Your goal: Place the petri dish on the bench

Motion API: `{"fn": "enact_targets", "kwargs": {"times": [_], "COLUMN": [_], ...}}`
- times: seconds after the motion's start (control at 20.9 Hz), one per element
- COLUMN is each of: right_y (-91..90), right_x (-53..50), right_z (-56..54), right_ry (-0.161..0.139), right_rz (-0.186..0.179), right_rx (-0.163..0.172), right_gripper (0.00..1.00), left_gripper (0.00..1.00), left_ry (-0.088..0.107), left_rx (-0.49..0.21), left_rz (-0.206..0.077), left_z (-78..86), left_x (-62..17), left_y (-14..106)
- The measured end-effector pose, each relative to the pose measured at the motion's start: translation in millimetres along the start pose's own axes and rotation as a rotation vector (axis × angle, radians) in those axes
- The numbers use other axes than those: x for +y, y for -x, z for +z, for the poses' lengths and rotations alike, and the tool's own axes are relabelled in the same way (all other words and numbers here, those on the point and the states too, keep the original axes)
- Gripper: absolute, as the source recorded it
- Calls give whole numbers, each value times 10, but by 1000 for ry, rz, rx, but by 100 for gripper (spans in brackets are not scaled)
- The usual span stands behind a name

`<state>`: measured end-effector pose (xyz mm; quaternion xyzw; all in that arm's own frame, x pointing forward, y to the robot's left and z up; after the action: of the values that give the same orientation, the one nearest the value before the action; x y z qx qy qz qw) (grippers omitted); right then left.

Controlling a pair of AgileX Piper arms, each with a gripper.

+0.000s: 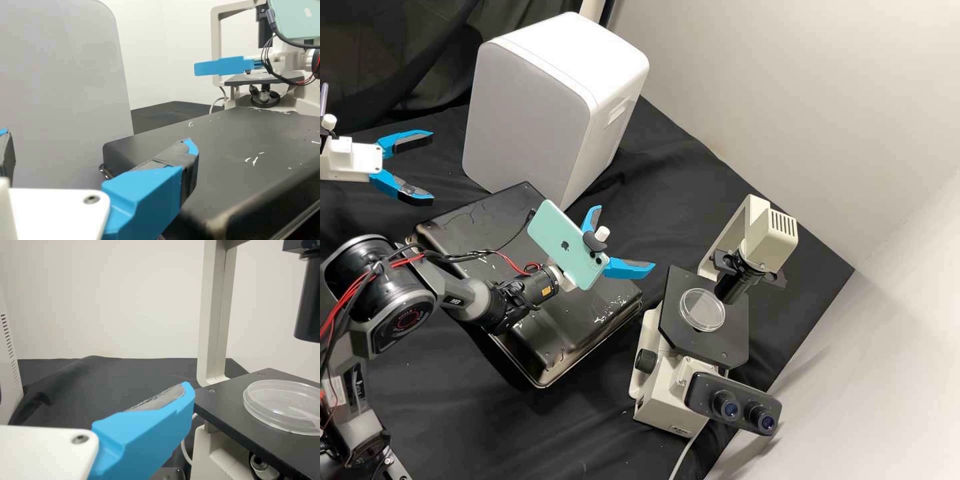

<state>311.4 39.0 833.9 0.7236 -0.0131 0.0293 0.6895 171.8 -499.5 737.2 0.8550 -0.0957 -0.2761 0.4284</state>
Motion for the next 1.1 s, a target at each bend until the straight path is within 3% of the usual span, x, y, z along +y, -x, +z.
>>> {"fn": "enact_targets", "kwargs": {"times": [0.29,0.57,0.77,0.96,1.1], "right_y": [12,79,199,219,253], "right_x": [9,83,256,331,404], "right_z": [3,67,205,245,321], "right_ry": [4,11,25,37,9], "right_rz": [4,39,105,128,161], "right_rx": [-1,-16,-42,-26,-45], "right_gripper": [100,100,100,100,100], "left_gripper": [100,100,100,100,100], "left_ry": [-7,-7,-16,-21,-21], "left_rx": [0,0,-23,-36,-37], "left_rz": [0,-2,-10,-18,-24], "left_z": [0,-1,20,30,30], "left_x": [0,-5,-14,-27,-38], "left_y": [0,-1,-3,-5,-9]}}
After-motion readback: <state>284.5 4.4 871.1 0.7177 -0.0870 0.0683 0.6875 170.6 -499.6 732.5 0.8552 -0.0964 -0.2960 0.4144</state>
